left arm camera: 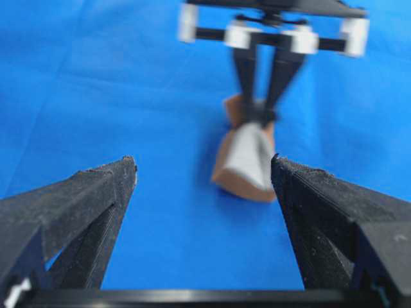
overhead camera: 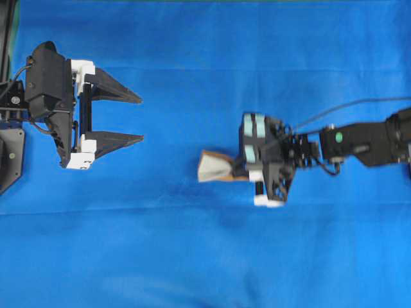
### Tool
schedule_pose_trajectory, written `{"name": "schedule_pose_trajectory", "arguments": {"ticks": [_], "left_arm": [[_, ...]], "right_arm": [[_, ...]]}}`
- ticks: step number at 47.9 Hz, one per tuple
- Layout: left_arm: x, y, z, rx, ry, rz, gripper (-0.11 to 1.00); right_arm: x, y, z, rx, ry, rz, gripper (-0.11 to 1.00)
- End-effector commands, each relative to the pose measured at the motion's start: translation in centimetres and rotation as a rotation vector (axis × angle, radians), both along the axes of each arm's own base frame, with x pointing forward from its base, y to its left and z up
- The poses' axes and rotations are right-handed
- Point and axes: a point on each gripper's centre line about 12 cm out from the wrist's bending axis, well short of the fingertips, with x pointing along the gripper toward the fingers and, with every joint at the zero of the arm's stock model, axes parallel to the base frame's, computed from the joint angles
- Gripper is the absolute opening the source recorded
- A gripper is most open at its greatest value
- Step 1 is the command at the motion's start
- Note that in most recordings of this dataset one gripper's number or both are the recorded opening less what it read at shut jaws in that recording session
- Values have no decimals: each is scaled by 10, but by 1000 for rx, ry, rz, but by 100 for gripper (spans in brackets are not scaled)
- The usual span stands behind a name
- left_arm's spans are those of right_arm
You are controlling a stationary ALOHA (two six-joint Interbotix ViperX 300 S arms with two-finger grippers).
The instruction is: Hand over the sponge with the left arm and wipe it with the right arm.
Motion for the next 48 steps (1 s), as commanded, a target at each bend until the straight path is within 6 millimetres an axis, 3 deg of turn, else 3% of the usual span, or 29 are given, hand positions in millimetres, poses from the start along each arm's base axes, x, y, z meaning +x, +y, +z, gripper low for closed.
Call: {"name": "schedule_pose_trajectory", "arguments": {"ticks": [1,12,18,25,35,42,48], "left_arm": [[1,0,5,4,-21,-1,83],[1,0,3,4,-17,-1,82],[0,0,2,4,-14,-1,82],[0,0,1,5,-12,-2,82],[-1,0,1,5,-10,-2,82],[-1,0,0,5,-9,-2,82],[-1,0,1,4,-11,-1,82]], "right_arm": [[-2,-32,10,-43,-19,-39,13],[-9,-96,14,-134,-26,-114,13],[-13,-114,15,-152,-30,-142,13],[-12,-115,17,-152,-43,-144,13],[-6,-88,15,-120,-49,-100,13],[-1,-46,12,-70,-47,-40,13],[3,2,13,-20,-51,35,13]]}}
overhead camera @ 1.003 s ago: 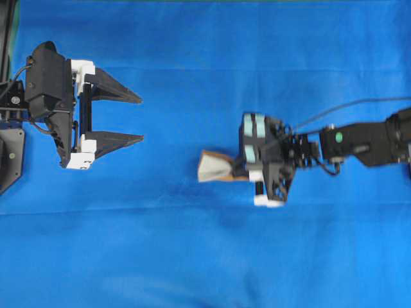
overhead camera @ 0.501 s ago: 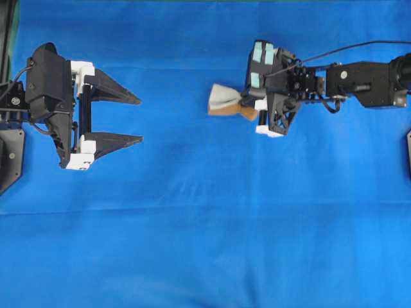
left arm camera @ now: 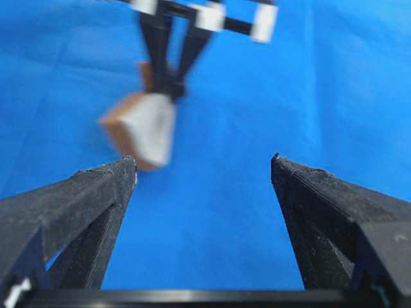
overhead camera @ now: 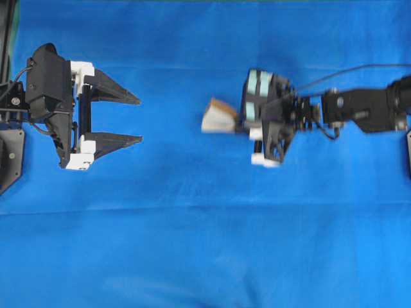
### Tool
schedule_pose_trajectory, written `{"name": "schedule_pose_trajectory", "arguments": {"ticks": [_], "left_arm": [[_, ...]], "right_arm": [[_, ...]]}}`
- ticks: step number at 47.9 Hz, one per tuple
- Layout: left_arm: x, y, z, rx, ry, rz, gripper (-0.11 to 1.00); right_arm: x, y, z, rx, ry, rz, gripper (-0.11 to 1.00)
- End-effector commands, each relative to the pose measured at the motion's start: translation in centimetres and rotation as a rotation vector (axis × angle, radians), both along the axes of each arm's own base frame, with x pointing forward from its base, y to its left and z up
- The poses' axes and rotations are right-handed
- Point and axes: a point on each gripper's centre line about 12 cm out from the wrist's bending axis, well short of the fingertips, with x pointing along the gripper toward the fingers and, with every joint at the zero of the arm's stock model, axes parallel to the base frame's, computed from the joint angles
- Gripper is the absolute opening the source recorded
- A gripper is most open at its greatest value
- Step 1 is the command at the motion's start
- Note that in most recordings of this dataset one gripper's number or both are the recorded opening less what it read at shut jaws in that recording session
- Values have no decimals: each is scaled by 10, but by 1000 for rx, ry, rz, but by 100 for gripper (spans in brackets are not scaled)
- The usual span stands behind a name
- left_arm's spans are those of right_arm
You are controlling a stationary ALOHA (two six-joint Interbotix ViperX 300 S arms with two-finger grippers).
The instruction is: Hand over the sponge with the left arm and wipe it with the right arm.
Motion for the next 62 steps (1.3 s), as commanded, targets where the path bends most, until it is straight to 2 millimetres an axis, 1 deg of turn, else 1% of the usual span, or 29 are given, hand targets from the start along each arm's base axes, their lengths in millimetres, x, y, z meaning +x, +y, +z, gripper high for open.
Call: {"name": "schedule_pose_trajectory", "arguments": {"ticks": [1,4,10,13,17,21,27,30,37,40,43,45,50,62], "left_arm": [[2,0,6,4,-23,-1,82],[2,0,6,4,-24,-1,82],[2,0,6,3,-24,0,82],[2,0,6,3,-24,0,82],[2,1,6,3,-24,1,82],[2,0,6,3,-24,0,82],[2,0,6,2,-23,0,82],[2,0,6,3,-24,0,82],[2,0,6,3,-23,0,82],[2,0,6,0,-23,1,82],[2,0,6,0,-23,1,82],[2,0,6,0,-23,1,82],[2,0,6,1,-23,0,82],[2,0,5,4,-21,-1,82]], "right_arm": [[5,36,12,24,-33,70,13],[5,56,14,43,-32,101,13],[6,79,16,72,-31,128,13],[6,84,16,82,-28,132,13],[6,83,16,84,-28,128,13],[7,77,16,73,-28,121,13],[7,55,14,53,-16,81,13],[7,39,14,37,-13,54,13],[5,-9,14,-2,-10,-32,13],[4,-24,14,-15,-10,-59,13],[3,-34,15,-26,-13,-73,13],[2,-38,15,-30,-14,-79,13],[3,-38,16,-35,-19,-74,13],[4,-32,16,-27,-23,-65,13]]}}
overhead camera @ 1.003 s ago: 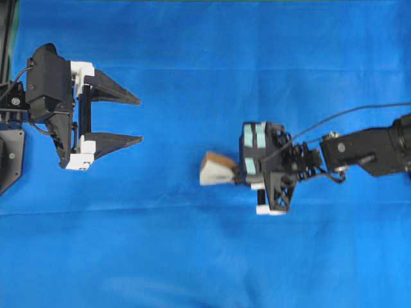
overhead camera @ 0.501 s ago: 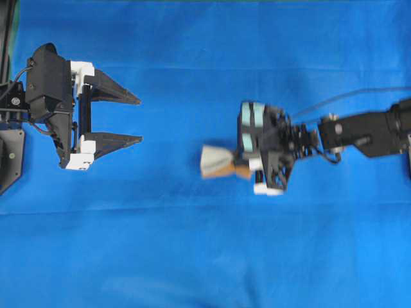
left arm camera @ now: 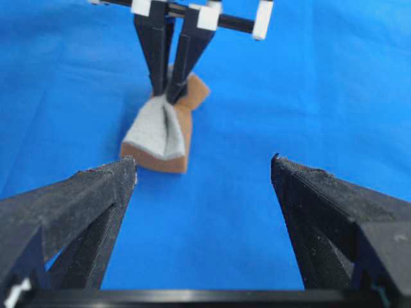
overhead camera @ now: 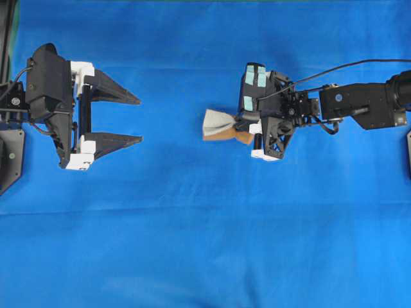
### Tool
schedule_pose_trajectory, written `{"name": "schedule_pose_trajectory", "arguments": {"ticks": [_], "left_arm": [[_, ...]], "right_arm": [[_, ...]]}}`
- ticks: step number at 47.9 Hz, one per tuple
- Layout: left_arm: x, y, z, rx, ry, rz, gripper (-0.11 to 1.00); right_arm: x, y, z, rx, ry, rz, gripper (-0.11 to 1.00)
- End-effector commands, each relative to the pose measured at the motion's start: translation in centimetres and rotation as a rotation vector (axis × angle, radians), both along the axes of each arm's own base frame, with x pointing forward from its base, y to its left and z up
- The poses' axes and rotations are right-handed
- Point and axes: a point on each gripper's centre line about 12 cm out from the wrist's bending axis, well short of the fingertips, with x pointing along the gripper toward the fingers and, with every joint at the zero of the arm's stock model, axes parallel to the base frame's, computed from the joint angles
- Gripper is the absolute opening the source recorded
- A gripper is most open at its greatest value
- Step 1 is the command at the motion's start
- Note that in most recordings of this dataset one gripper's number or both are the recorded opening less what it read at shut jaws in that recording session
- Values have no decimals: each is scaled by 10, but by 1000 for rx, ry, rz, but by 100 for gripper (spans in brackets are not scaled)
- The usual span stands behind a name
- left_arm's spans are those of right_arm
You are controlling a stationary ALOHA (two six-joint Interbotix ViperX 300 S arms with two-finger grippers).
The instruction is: Hand over the sponge with the left arm and wipe it with the right arm.
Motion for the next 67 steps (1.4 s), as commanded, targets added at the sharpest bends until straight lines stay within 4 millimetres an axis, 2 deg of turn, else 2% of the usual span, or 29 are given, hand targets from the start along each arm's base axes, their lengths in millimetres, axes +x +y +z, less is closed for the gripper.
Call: {"name": "schedule_pose_trajectory", "arguments": {"ticks": [1,31,33,40,44,55,67], "left_arm": [[2,0,5,4,-21,-1,83],[2,0,5,4,-21,-1,82],[2,0,5,3,-21,0,82],[1,0,5,4,-18,-1,82],[1,0,4,3,-17,0,82],[1,2,4,4,-17,5,82],[1,5,4,3,-17,17,82]], "right_arm": [[6,1,14,-5,-44,4,13],[8,9,15,5,-47,15,13],[8,10,15,6,-47,15,18],[10,11,19,3,-52,18,59],[11,11,25,1,-67,17,72],[9,15,51,-13,-119,28,74],[-5,20,97,-48,-173,29,74]]}}
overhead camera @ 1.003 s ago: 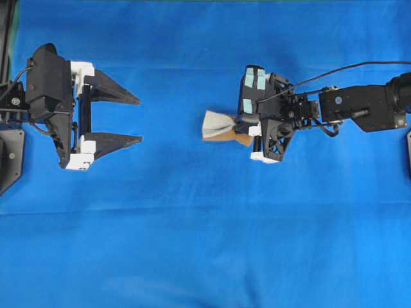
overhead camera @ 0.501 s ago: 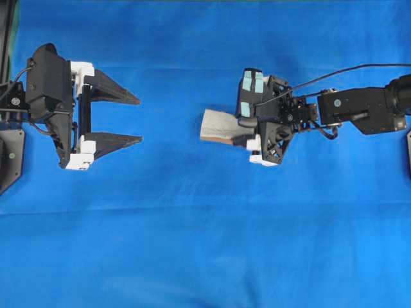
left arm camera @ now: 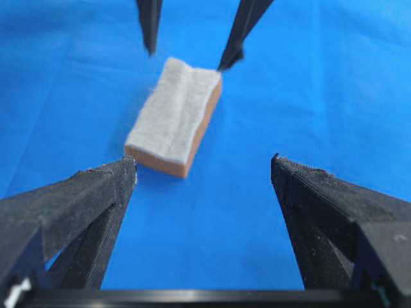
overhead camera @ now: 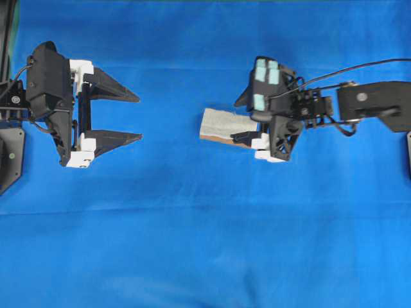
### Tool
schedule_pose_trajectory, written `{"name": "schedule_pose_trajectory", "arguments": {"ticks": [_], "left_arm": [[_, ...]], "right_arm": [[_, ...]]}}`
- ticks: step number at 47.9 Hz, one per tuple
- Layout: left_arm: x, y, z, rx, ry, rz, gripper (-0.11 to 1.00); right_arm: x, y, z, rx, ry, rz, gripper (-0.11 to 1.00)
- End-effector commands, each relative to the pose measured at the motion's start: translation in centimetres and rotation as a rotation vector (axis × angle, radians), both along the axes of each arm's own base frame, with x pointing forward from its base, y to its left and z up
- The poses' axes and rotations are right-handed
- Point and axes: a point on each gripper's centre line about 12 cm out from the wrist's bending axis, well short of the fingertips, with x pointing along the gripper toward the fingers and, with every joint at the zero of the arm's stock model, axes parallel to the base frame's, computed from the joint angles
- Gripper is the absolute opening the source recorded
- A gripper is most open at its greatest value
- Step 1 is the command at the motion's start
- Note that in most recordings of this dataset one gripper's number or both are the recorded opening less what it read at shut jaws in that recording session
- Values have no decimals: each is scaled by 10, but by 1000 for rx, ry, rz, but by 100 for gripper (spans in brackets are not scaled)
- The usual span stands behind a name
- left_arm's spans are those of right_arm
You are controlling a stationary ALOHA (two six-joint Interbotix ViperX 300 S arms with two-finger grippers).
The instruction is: Hand over the sponge with the left arm and wipe it with the right arm.
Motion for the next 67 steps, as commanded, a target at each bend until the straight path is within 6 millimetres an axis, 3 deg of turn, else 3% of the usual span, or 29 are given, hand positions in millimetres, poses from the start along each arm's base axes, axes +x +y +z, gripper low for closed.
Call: {"name": "schedule_pose_trajectory", "arguments": {"ticks": [1,10,28,37,46,57,67], "left_arm": [[2,1,6,6,-21,3,82],[2,1,6,6,-20,3,82],[1,1,7,0,-23,5,82],[-10,0,18,2,-48,4,82],[-38,-2,31,-1,-66,2,82],[-77,-6,45,17,-102,-6,82],[-105,-8,37,67,-121,-19,82]], "right_arm": [[-1,2,33,-15,-75,4,74],[-12,4,59,-23,-127,-1,74],[-14,6,56,-11,-124,-3,74],[-26,11,71,-17,-141,0,74],[-56,13,91,-24,-183,-10,74],[-114,19,106,-34,-271,-9,74],[-167,24,95,-40,-346,1,74]]}}
